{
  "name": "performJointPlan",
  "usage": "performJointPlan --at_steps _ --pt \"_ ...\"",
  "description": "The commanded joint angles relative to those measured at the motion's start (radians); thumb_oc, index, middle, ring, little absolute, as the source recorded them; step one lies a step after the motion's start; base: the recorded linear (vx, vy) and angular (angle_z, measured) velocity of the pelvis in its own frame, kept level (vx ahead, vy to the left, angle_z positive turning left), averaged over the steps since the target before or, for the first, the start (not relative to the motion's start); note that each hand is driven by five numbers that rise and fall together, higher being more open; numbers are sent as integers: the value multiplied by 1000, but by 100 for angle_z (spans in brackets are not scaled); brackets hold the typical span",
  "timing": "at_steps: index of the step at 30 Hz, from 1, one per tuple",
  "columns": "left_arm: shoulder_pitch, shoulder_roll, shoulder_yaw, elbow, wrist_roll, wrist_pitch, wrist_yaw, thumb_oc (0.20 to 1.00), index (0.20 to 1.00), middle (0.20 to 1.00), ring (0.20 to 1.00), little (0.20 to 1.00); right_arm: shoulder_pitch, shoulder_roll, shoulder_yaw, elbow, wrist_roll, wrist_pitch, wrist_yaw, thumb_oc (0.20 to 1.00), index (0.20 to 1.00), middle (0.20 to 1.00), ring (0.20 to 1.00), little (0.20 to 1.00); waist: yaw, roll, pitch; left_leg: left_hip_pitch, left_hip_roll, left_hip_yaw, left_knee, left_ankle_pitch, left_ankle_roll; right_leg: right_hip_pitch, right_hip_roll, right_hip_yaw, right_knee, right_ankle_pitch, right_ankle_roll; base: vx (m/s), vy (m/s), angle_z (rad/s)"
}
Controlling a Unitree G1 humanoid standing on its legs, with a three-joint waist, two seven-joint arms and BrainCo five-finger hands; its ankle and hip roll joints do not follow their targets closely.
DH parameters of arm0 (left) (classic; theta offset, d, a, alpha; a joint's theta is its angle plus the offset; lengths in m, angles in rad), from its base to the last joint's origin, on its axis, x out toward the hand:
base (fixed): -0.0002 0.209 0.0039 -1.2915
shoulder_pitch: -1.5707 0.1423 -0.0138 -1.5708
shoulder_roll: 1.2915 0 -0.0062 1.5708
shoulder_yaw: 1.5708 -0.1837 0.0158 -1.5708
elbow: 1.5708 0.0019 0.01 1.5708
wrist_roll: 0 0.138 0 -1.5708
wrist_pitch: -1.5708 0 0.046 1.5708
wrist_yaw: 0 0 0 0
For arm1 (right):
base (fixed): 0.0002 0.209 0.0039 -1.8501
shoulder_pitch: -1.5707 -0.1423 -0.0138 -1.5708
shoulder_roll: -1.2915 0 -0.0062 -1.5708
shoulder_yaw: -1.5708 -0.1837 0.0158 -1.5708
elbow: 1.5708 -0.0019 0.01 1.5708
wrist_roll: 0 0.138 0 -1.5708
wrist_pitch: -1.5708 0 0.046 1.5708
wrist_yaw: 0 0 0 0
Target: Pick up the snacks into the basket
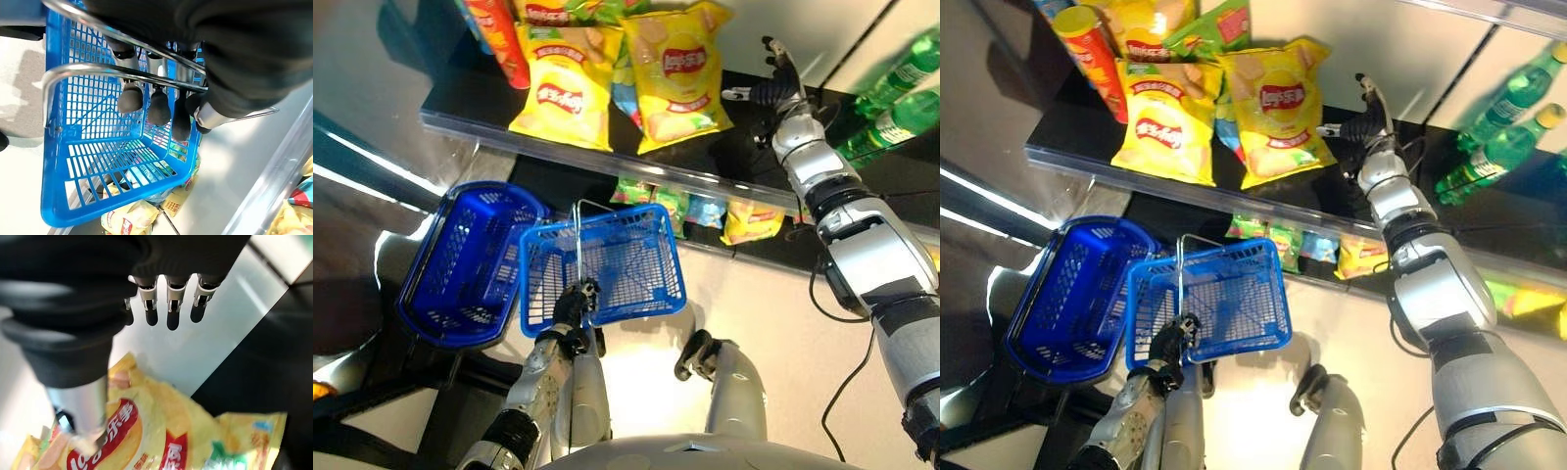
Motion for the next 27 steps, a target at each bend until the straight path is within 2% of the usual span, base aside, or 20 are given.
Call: performJointPlan --at_steps 1,11,14,22,27 --pt "36 35 -31 -101 -48 -27 -12 200 200 200 200 200 -81 -48 31 34 -2 -12 12 1000 1000 1000 1000 1000 12 -1 16 10 -40 14 28 -52 49 43 19 -10 -14 63 87 18 -8 19" --pt "17 33 -54 -105 -39 -18 -37 200 200 200 200 200 -93 -83 44 137 -39 16 58 1000 1000 1000 1000 1000 31 20 20 -7 -59 -5 23 -40 53 32 5 -23 -1 59 91 6 -3 11" --pt "11 32 -60 -106 -39 -16 -39 200 200 200 200 200 -89 -78 30 135 -14 15 65 1000 1000 1000 1000 1000 33 25 18 -9 -60 -9 20 -38 54 29 3 -25 1 58 92 0 0 0" --pt "16 44 -75 -115 -44 -8 -54 200 200 200 200 200 -83 -57 -39 104 193 2 123 1000 1000 1000 1000 1000 52 38 15 -21 -73 -28 -1 -19 56 23 -2 -36 0 58 97 -4 -14 4" --pt "24 50 -77 -113 -51 -3 -66 200 200 200 200 200 -95 -71 -35 116 206 6 142 1000 1000 1000 1000 1000 70 48 12 -35 -86 -52 -8 -8 57 27 -5 -54 2 52 95 -20 -35 10"
